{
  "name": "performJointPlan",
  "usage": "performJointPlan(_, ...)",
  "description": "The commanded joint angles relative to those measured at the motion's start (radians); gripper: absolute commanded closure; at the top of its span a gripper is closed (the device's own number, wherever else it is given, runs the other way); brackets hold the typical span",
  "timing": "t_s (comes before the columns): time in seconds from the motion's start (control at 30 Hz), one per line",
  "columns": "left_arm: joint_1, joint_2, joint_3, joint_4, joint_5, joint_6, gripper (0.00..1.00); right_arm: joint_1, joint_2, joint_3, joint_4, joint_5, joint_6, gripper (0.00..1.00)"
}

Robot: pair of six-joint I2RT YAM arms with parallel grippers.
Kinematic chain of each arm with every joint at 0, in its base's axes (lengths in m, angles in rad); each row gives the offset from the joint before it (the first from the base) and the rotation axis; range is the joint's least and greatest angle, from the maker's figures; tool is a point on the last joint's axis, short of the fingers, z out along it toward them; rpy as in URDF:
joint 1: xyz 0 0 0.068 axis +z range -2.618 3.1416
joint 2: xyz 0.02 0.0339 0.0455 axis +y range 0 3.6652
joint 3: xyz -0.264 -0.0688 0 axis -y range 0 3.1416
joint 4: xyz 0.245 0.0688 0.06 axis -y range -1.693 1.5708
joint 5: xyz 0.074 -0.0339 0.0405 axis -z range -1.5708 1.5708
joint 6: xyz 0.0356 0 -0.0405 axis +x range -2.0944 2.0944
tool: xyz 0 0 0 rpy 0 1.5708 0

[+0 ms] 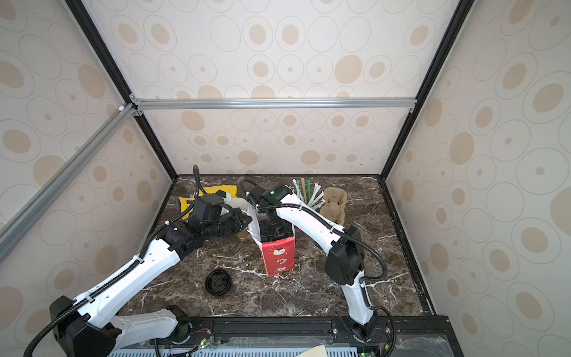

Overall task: Pack a coffee takeout order
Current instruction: Place the coffee cup in the cup tray.

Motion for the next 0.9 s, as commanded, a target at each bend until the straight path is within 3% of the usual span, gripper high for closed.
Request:
performJointPlan(0.0,0.005,-0.013,0.044,-0.014,-0.025,0.019,1.00,-0.001,0.031,-0.051,0.030,-0.011,0.008,0.37)
performJointPlan(0.63,0.006,-0.001,0.041,-0.019,-0.014,0.025,1.00,0.003,-0.020,0.133,-0.157,0.002,0.036,0.38)
performJointPlan(0.87,0.006,0.000,0.044,-0.019,-0.014,0.028,1.00,0.015,-0.018,0.121,-0.171,-0.007,0.042,0.38)
